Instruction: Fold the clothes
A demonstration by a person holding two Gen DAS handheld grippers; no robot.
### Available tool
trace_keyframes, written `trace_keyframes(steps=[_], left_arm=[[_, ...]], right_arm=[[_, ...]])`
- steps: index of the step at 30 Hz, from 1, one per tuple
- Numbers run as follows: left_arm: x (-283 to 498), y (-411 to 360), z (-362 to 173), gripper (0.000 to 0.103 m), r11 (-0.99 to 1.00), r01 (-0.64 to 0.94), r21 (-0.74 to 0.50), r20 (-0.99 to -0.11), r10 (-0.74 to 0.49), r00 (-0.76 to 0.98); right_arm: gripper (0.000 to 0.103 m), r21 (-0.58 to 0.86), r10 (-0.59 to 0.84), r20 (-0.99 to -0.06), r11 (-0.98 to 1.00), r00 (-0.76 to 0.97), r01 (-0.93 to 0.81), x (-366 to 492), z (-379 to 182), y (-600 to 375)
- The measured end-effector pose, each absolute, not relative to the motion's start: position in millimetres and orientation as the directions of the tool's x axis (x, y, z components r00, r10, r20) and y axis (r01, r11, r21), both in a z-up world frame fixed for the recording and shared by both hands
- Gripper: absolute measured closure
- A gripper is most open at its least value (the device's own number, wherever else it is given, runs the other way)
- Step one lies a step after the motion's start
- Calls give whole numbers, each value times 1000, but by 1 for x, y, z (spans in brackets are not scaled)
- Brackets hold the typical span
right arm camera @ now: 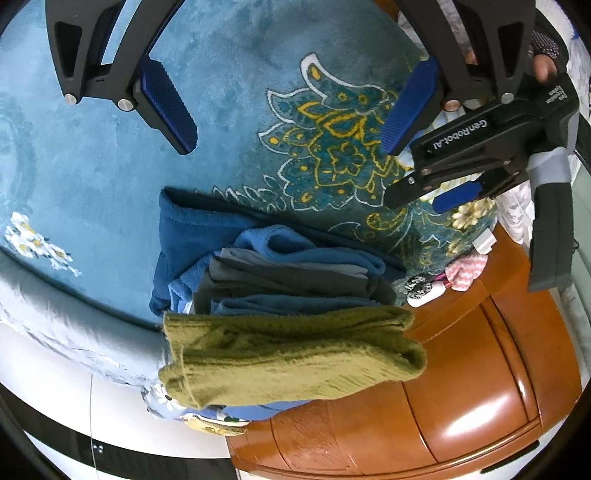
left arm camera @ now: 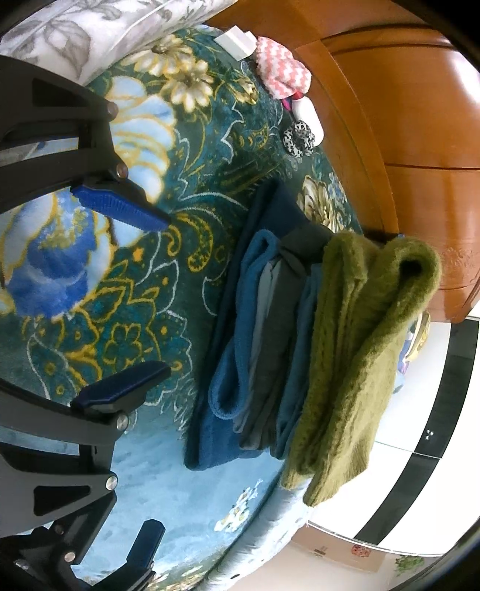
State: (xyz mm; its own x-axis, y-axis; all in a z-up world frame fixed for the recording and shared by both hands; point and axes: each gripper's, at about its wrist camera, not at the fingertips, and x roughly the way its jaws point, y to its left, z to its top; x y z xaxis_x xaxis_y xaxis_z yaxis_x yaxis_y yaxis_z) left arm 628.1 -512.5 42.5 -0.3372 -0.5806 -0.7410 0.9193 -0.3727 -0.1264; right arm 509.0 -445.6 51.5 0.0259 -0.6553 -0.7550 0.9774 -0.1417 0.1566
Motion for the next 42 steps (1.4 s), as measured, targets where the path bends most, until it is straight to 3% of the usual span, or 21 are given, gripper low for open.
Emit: trace_keyframes(steps=[42], left_arm=[[623, -501, 63, 29, -355, 933, -58, -708, -644, -289]], right_arm=[[1, 156, -680, -733, -154, 9, 976, 507, 70, -430]])
